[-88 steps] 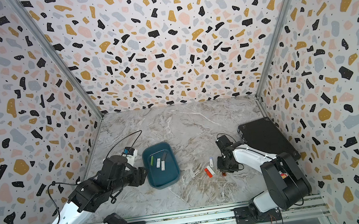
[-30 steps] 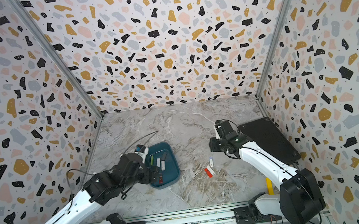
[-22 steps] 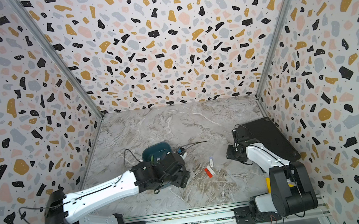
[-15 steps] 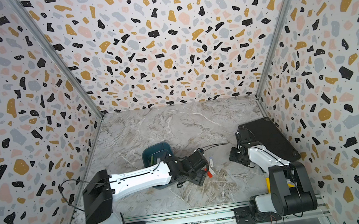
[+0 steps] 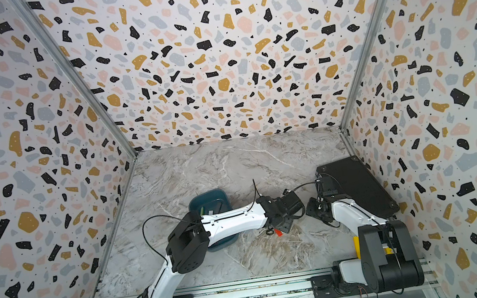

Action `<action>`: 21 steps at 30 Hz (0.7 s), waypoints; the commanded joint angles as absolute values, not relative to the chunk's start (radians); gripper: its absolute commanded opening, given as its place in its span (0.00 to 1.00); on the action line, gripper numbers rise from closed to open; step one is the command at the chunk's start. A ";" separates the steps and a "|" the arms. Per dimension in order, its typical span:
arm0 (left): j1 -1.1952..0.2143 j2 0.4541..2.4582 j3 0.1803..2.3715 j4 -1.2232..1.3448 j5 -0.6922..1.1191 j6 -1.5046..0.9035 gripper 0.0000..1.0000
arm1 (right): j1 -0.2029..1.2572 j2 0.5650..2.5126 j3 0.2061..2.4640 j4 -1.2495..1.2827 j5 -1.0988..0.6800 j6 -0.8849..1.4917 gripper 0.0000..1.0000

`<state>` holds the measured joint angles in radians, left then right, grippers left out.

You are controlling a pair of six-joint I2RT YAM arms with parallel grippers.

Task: Put the usb flash drive into the storage box
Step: Pick up the USB flash from the center of the board.

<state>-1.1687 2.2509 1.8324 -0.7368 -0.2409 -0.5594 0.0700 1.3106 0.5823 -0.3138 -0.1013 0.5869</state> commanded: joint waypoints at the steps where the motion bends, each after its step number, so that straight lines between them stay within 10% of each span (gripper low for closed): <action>1: -1.171 2.290 1.912 -0.797 -0.285 -0.528 0.66 | 0.071 1.311 0.583 -0.313 -0.114 0.594 0.47; 21: -1.130 2.413 1.953 -0.779 -0.213 -0.522 0.43 | 0.072 1.340 0.577 -0.282 -0.154 0.598 0.47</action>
